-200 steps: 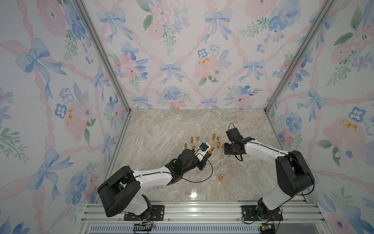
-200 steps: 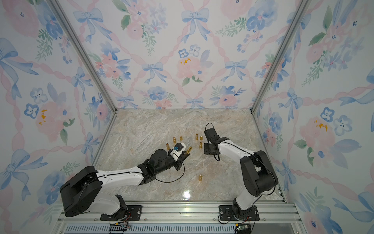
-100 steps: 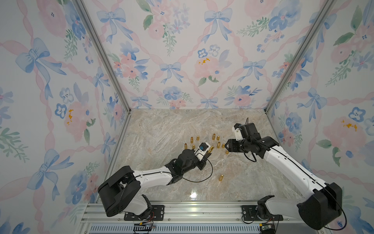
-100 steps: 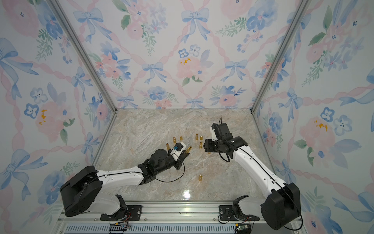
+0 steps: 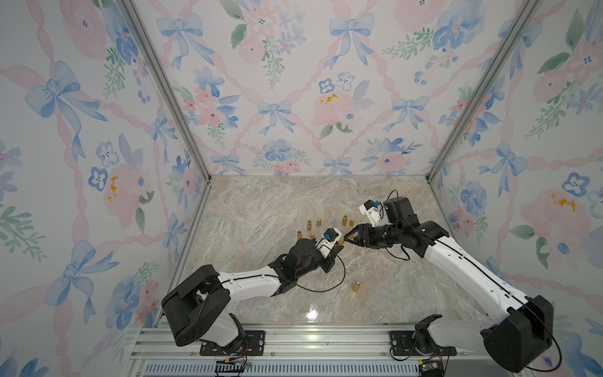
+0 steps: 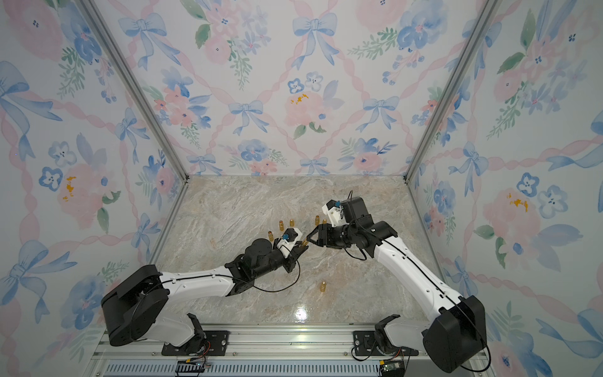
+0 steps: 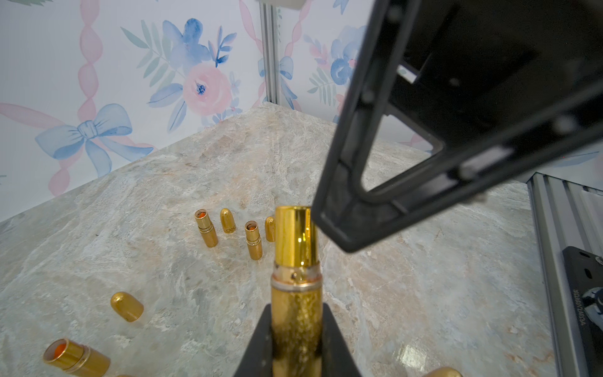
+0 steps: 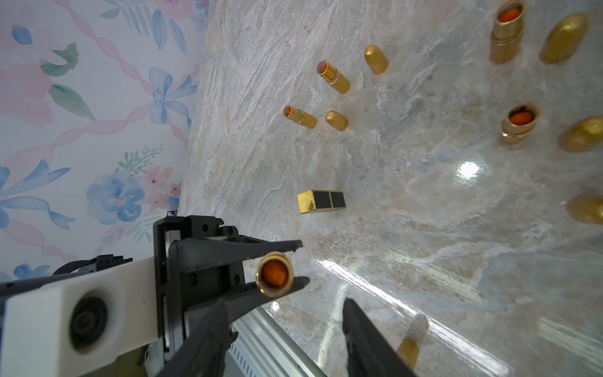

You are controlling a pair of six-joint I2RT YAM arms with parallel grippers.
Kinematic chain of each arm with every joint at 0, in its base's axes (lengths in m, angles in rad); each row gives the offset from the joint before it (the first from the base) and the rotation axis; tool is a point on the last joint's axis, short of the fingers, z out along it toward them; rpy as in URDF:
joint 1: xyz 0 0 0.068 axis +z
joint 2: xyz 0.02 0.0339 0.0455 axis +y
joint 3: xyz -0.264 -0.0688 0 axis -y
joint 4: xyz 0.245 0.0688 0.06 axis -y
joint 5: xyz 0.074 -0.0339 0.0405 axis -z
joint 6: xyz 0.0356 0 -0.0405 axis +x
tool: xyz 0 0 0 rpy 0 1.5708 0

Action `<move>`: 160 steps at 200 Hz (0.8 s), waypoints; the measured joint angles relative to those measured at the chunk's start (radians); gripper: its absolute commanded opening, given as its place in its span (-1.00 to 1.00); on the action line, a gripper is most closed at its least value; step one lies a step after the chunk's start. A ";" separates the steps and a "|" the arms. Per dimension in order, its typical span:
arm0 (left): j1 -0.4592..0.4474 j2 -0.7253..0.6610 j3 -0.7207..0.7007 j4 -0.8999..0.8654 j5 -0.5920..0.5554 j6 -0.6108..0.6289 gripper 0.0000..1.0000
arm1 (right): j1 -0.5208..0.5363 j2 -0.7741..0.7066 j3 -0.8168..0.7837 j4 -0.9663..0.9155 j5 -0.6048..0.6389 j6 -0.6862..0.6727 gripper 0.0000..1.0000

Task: Open the lipstick cap
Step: Place the lipstick at the center of the board.

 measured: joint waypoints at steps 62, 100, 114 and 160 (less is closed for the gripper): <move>-0.006 0.001 0.004 0.000 0.014 0.000 -1.00 | 0.026 0.061 0.000 0.054 -0.019 0.037 -0.25; -0.006 0.001 0.014 0.001 0.012 0.000 -1.00 | 0.036 0.075 0.000 0.073 -0.021 0.040 -0.37; -0.006 0.004 0.016 0.000 0.006 0.000 -1.00 | 0.040 0.078 0.000 0.075 -0.023 0.039 -0.43; -0.008 0.015 0.020 0.008 -0.011 0.000 -1.00 | 0.039 0.080 0.000 0.077 -0.012 0.039 -0.60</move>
